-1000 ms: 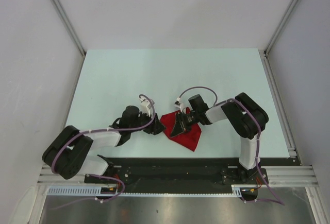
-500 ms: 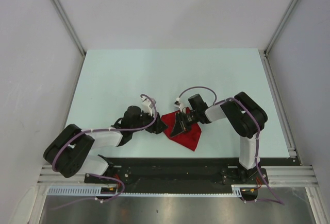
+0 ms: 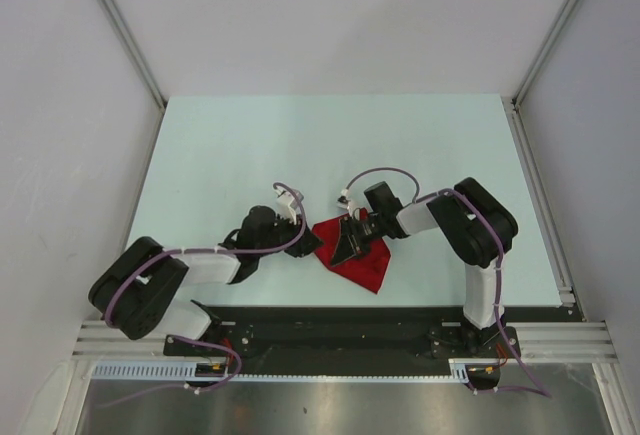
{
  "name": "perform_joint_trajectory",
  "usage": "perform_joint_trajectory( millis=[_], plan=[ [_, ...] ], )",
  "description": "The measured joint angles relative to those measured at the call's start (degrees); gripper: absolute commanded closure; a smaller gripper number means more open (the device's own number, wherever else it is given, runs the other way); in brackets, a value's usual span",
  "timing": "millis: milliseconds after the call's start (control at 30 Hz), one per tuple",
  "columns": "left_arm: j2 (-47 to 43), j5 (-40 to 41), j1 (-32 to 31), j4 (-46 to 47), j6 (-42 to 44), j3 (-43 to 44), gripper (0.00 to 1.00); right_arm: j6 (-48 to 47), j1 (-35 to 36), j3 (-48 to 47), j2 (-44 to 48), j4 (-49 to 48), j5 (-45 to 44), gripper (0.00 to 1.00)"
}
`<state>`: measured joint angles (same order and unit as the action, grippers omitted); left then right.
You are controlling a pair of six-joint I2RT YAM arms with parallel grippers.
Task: Fold the napkin, place the utensils inside, and roll it up
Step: Roll the napkin with the utensil
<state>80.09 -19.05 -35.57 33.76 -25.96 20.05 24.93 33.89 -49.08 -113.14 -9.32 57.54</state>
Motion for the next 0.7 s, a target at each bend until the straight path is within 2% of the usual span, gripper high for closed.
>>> perform_joint_trajectory(
  millis=[100, 167, 267, 467, 700],
  plan=[
    [0.8, 0.3, 0.0, 0.1, -0.2, 0.2, 0.9, 0.0, 0.0, -0.4, 0.1, 0.8, 0.5, 0.58],
    [1.0, 0.9, -0.1, -0.2, -0.2, 0.5, 0.91, 0.0, 0.0, -0.7, 0.7, 1.7, 0.8, 0.45],
    [1.0, 1.4, -0.2, -1.0, -0.1, 1.0, 0.92, -0.4, 0.1, -0.7, 2.8, 3.4, -0.1, 0.4],
    [2.7, 1.7, -0.3, -1.8, -0.2, 2.5, 0.93, -2.2, -0.1, -0.8, 7.4, 9.2, -5.8, 0.34],
    [3.9, 2.4, -0.3, -3.1, -0.5, 3.9, 0.94, -7.2, -0.6, -0.8, 15.6, 18.6, -17.8, 0.3]
  ],
)
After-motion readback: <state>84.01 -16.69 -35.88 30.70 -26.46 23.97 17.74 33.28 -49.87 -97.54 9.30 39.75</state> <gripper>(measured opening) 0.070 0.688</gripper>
